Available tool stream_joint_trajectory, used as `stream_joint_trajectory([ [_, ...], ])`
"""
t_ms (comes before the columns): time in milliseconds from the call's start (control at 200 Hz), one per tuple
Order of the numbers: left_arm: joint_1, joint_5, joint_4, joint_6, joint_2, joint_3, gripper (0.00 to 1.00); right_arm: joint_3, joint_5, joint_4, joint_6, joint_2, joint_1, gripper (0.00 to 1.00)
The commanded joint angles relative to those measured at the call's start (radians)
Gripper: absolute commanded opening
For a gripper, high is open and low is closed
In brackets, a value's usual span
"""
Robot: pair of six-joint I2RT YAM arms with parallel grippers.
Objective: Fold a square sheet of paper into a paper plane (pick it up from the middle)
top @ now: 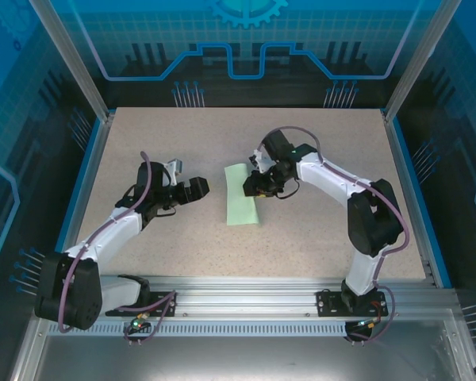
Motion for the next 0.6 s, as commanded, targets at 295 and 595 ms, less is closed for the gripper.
stream_joint_trajectory([
  [295, -0.031, 0.157, -0.027, 0.026, 0.065, 0.102, 0.98, -0.21, -0.122, 0.168, 0.039, 0.0, -0.167, 0.43],
  [595, -0.106, 0.174, -0.031, 0.023, 0.17, 0.154, 0.98, -0.246, -0.103, 0.127, -0.017, 0.015, -0.191, 0.53],
])
